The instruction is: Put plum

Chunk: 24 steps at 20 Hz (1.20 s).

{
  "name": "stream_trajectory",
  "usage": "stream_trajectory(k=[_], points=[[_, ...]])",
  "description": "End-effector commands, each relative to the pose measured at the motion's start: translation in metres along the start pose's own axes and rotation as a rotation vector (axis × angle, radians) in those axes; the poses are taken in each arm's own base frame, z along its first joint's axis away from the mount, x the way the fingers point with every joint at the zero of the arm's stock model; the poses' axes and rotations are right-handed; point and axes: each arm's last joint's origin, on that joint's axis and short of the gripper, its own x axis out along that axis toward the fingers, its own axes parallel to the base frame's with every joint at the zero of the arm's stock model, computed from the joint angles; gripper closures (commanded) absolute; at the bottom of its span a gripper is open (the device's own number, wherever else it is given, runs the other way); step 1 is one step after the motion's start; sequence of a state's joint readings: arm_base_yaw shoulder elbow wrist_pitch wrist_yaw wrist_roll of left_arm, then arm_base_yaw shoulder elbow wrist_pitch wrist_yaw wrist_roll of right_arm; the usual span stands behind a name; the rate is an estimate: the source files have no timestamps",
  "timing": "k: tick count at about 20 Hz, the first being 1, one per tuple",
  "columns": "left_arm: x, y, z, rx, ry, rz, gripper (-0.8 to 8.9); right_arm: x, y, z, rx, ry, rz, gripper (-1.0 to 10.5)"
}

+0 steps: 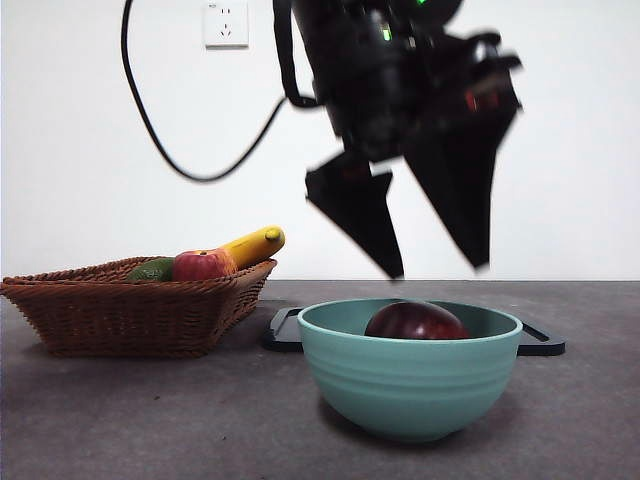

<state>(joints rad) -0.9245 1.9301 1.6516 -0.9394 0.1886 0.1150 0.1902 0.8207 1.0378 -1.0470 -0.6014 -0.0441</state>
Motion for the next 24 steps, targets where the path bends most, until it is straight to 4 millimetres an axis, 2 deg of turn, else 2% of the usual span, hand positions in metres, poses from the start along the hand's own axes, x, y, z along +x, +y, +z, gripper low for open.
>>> stream_trajectory(k=[1,5,8,10,12,14,16,24], points=[[-0.041,0.001,0.008,0.008,-0.127,0.021,4.08,-0.002,0.002,0.005,-0.002,-0.013,0.003,5.5],[-0.118,0.022,-0.008,-0.083,-0.33,0.092,4.08,-0.002,0.002,0.005,-0.003,-0.013,0.004,5.5],[-0.178,0.037,-0.035,-0.161,-0.475,0.168,4.08,-0.002,0.002,0.005,-0.003,-0.013,0.003,5.5],[-0.21,0.043,-0.056,-0.214,-0.538,0.215,4.08,-0.002,0.002,0.005,-0.003,-0.013,0.003,5.5],[-0.229,0.045,-0.077,-0.253,-0.562,0.248,4.08,-0.002,0.002,0.005,-0.003,-0.013,0.003,5.5],[-0.235,0.045,-0.097,-0.279,-0.574,0.242,4.08,-0.002,0.002,0.005,-0.004,-0.014,0.003,5.5],[-0.227,0.044,-0.118,-0.306,-0.558,0.227,4.08,-0.002,0.002,0.005,-0.004,-0.014,0.003,5.5],[-0.151,0.021,-0.187,-0.35,-0.496,-0.062,4.09,-0.002,0.002,0.005,-0.004,-0.013,0.003,5.5]])
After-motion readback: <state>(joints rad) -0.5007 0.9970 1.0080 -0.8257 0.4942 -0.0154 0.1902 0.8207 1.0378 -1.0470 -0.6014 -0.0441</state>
